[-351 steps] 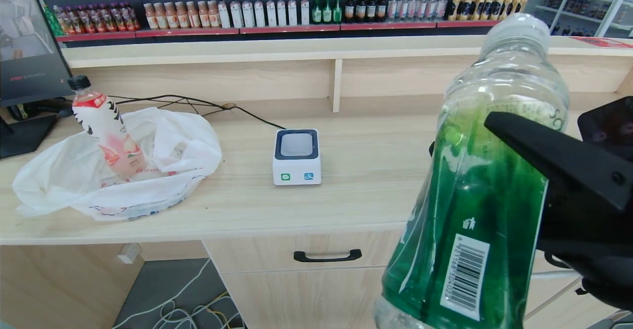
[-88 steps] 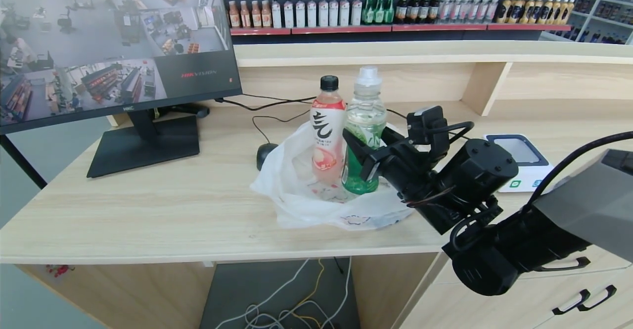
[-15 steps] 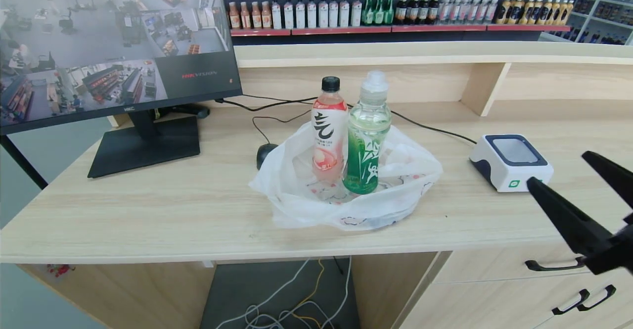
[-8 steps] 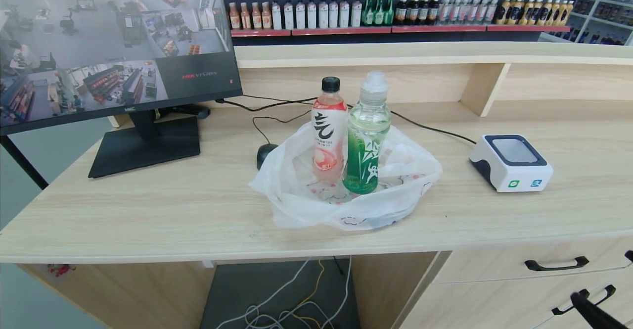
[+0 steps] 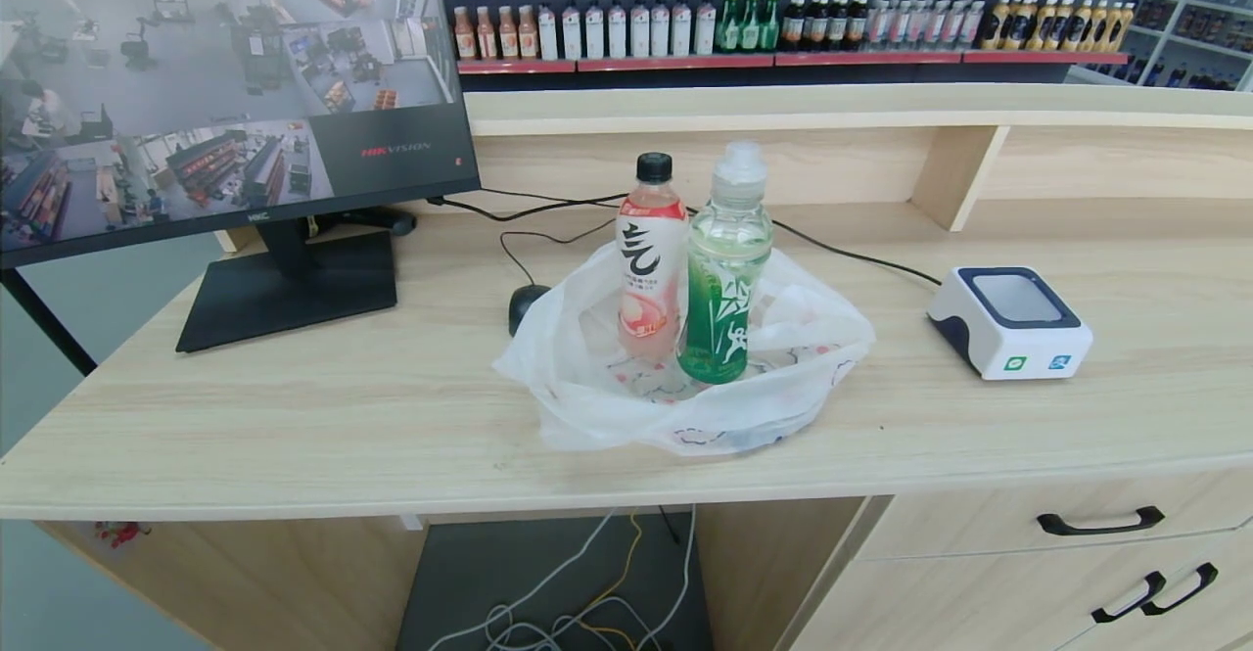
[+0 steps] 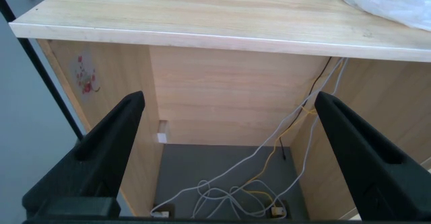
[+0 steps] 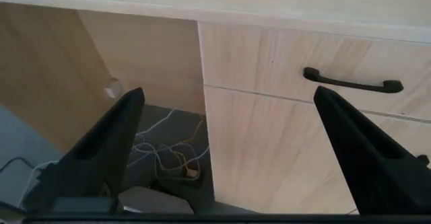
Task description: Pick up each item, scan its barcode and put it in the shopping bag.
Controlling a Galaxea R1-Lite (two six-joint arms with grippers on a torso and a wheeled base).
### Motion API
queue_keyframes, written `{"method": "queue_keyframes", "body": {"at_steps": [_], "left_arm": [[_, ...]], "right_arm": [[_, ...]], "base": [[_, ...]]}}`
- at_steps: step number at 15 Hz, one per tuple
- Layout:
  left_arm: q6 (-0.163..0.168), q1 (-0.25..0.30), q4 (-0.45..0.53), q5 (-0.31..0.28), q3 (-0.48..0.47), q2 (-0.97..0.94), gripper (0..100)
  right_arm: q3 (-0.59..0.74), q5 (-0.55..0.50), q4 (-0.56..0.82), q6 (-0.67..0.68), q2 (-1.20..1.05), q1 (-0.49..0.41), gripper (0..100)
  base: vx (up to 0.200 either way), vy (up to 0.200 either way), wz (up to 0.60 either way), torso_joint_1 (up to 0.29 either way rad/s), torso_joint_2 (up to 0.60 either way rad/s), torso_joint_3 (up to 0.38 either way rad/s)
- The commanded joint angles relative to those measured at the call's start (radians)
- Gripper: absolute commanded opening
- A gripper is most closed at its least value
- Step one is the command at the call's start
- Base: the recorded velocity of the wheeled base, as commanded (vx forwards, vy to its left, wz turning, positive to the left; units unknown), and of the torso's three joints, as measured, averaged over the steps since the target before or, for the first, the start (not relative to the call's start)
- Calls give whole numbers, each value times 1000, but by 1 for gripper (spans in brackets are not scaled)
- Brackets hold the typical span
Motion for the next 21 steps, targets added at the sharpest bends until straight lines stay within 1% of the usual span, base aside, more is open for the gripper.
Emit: {"method": "queue_keyframes", "body": {"at_steps": [1, 5, 6, 7, 8, 9, 12, 13, 14, 15, 16, 21], "left_arm": [[2, 0, 0, 0, 0, 0, 100], [2, 0, 0, 0, 0, 0, 100], [0, 0, 0, 0, 0, 0, 100], [2, 0, 0, 0, 0, 0, 100], [2, 0, 0, 0, 0, 0, 100], [2, 0, 0, 0, 0, 0, 100], [2, 0, 0, 0, 0, 0, 100], [2, 0, 0, 0, 0, 0, 100], [2, -2, 0, 0, 0, 0, 100], [2, -2, 0, 0, 0, 0, 100], [2, 0, 0, 0, 0, 0, 100], [2, 0, 0, 0, 0, 0, 100]], "right_arm": [[5, 0, 0, -3, -36, 1, 100], [5, 0, -2, 14, 32, -25, 100], [5, 0, -2, 10, 68, -104, 100], [5, 0, -2, -3, 84, -248, 100], [5, 1, -2, -4, 84, -351, 100], [5, 1, -2, -1, 53, -377, 100], [6, 13, -2, 48, 51, -375, 100], [6, 29, -3, 53, 59, -352, 100], [6, 33, -2, 45, 50, -272, 100], [6, 36, 3, 7, 15, -275, 100], [6, 36, 1, -9, -21, -298, 100], [6, 38, 1, 7, -36, -306, 100]], "base": [[0, 0, 0, 0, 0, 0], [0, 0, 0, 0, 0, 0], [0, 0, 0, 0, 0, 0], [0, 0, 0, 0, 0, 0], [0, 0, 0, 0, 0, 0], [0, 0, 0, 0, 0, 0], [0, 0, 0, 0, 0, 0], [0, 0, 0, 0, 0, 0], [0, 0, 0, 0, 0, 0], [0, 0, 0, 0, 0, 0], [0, 0, 0, 0, 0, 0], [0, 0, 0, 0, 0, 0]]}}
